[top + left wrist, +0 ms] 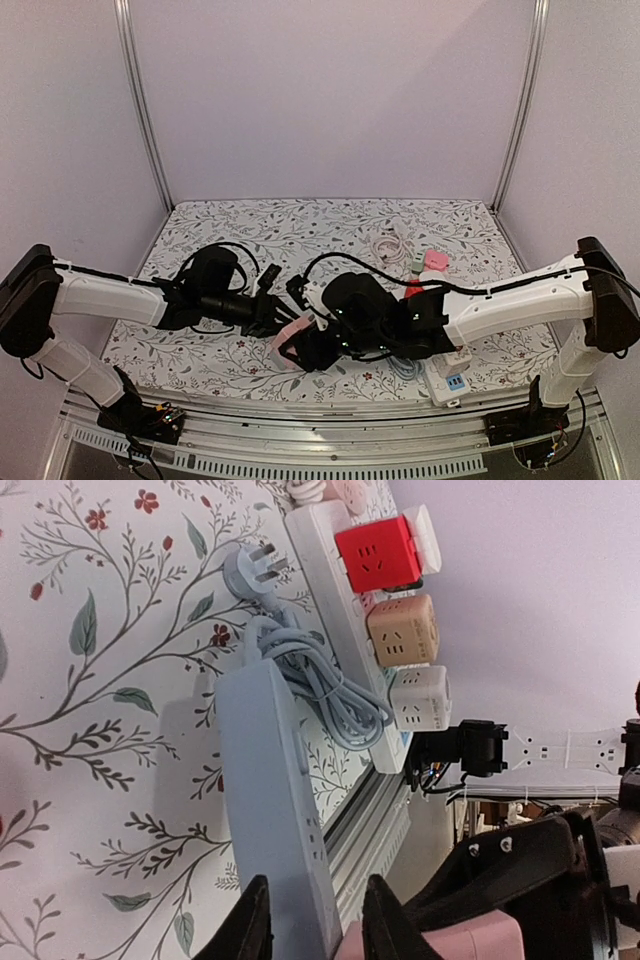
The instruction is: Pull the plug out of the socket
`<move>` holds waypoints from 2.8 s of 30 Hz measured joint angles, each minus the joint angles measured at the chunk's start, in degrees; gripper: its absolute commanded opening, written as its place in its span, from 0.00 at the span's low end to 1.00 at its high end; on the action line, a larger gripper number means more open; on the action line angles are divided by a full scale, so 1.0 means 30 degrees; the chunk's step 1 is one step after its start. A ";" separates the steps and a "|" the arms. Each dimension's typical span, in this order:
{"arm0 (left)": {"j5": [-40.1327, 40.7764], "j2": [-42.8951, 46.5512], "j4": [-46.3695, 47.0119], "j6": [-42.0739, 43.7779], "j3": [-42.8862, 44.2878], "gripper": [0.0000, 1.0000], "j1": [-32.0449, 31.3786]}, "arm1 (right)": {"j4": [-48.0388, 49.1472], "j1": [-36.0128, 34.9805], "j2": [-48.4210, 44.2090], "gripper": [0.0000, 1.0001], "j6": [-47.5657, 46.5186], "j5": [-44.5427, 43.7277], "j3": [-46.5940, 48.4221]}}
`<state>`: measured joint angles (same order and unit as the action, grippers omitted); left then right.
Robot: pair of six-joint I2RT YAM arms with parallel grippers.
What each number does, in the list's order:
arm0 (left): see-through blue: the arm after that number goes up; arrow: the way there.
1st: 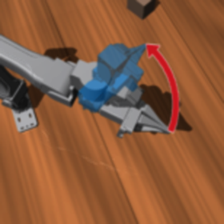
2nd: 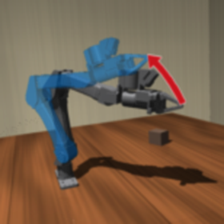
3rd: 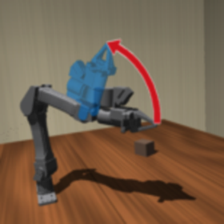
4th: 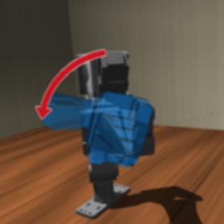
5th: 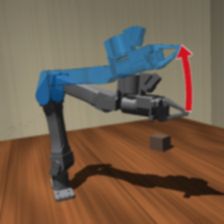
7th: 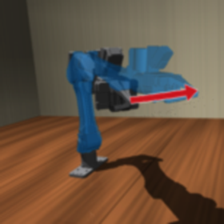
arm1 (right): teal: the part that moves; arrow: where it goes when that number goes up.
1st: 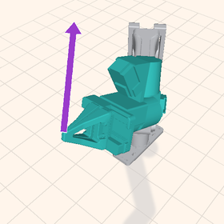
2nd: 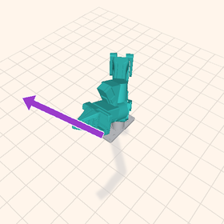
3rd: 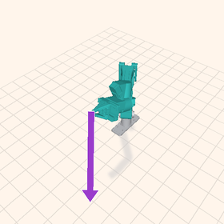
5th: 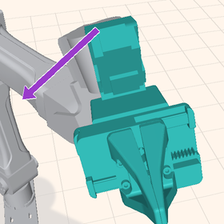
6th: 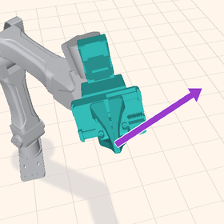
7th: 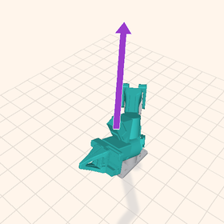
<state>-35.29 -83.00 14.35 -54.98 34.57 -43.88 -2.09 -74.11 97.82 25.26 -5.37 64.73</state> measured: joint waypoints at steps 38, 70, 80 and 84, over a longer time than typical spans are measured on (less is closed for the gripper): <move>-0.0721 0.0000 -0.1370 -0.0459 -0.0109 0.86 -0.0087 | 0.0044 -0.0124 -0.0794 0.30 -0.4175 0.2149 -0.0474; -0.1821 -0.0510 0.0168 -0.2353 -0.0262 0.00 -0.0175 | -0.0350 -0.0160 0.0080 0.28 -0.5646 0.2907 0.0794; -0.1668 -0.0248 -0.1042 -0.2499 -0.0262 0.00 -0.0117 | 0.0044 0.0262 0.0328 0.29 -0.4626 0.4408 0.0787; -0.1639 -0.0175 -0.1071 -0.2397 -0.0262 0.00 -0.0066 | 0.0153 0.0146 0.0328 0.29 -0.4728 0.4109 0.0750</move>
<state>-40.21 -83.53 11.14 -62.17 33.78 -44.07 -1.63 -73.67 98.80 11.07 6.96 66.98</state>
